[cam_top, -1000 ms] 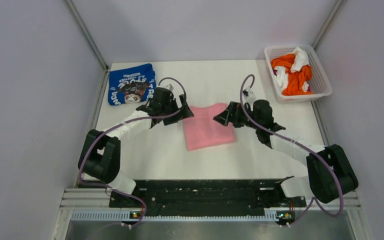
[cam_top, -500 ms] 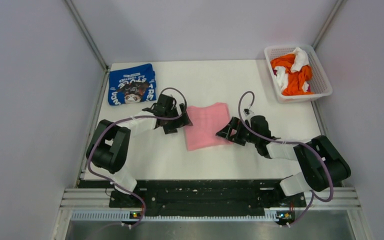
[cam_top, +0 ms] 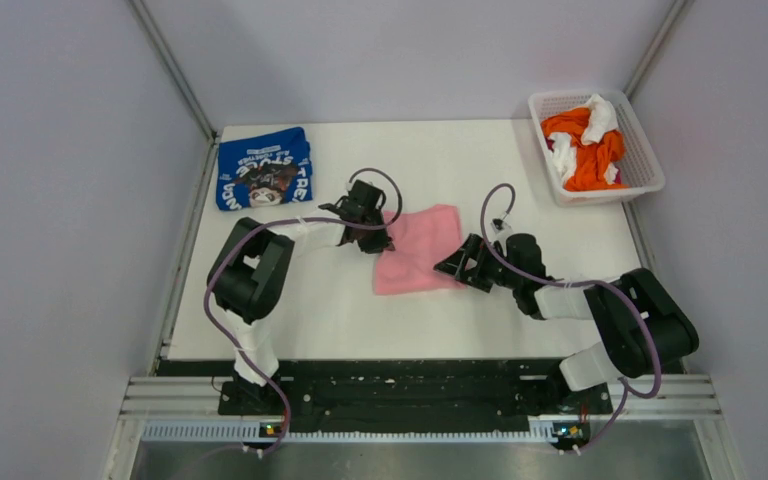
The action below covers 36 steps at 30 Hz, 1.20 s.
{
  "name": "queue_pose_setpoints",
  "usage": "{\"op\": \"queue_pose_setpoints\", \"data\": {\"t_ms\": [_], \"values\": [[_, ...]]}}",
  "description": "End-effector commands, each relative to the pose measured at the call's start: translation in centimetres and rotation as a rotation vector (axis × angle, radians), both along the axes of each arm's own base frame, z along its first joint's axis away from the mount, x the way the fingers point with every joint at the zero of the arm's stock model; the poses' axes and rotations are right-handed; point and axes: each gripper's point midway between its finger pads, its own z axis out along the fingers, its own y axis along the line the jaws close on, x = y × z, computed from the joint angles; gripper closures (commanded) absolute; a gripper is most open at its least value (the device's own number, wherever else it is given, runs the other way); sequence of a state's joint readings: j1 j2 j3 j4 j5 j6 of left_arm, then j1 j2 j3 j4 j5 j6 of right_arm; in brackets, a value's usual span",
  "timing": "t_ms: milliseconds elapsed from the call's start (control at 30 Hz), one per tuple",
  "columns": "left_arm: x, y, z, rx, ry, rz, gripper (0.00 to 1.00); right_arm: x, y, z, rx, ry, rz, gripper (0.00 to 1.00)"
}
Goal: Fold and stack the t-shirts
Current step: Put the neatly folded tshirt into the corner of the board with the left arm
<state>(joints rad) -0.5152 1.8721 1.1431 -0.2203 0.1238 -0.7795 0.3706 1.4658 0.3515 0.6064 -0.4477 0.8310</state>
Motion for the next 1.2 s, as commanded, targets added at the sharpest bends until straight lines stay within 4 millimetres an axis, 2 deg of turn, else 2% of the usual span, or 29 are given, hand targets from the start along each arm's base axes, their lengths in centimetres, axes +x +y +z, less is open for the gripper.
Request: {"op": "queue_pose_setpoints", "data": {"t_ms": [0, 67, 233, 367, 433, 533, 633, 733, 867, 1067, 1167], "values": [[-1.3, 2.4, -4.2, 0.243, 0.103, 0.05, 1.0, -2.4, -1.6, -3.5, -0.09, 0.123, -0.011, 0.02], [-0.5, 3.1, -3.9, 0.329, 0.084, 0.076, 1.0, -2.3, -1.6, -2.9, -0.092, 0.106, -0.007, 0.02], [2.8, 4.7, 0.2, 0.5, -0.083, 0.09, 1.0, -1.1, -1.8, 0.7, -0.092, -0.002, -0.034, 0.01], [5.8, 6.8, 3.9, 0.649, -0.23, 0.106, 1.0, 0.1, -3.6, 3.4, -0.143, -0.076, -0.141, 0.01], [6.9, 8.1, 5.7, 0.75, -0.276, 0.106, 1.0, 0.4, -5.2, 3.9, -0.193, -0.101, -0.219, 0.01], [8.7, 9.5, 7.6, 0.867, -0.359, 0.105, 1.0, 0.3, -6.9, 4.6, -0.228, -0.137, -0.297, 0.01], [10.6, 10.7, 8.5, 0.951, -0.399, 0.084, 1.0, 0.2, -7.8, 5.2, -0.241, -0.174, -0.334, 0.01], [12.3, 12.5, 9.2, 1.045, -0.392, 0.088, 1.0, 0.0, -7.8, 5.6, -0.235, -0.194, -0.327, 0.01], [14.7, 14.5, 11.2, 1.146, -0.437, 0.089, 1.0, 0.1, -7.6, 5.3, -0.243, -0.187, -0.314, 0.01], [17.8, 18.2, 14.5, 1.235, -0.465, 0.125, 1.0, 0.2, -7.5, 4.8, -0.256, -0.178, -0.299, 0.01], [18.9, 19.4, 16.0, 1.251, -0.504, 0.16, 1.0, 0.3, -7.4, 4.6, -0.255, -0.18, -0.299, 0.01]]}}
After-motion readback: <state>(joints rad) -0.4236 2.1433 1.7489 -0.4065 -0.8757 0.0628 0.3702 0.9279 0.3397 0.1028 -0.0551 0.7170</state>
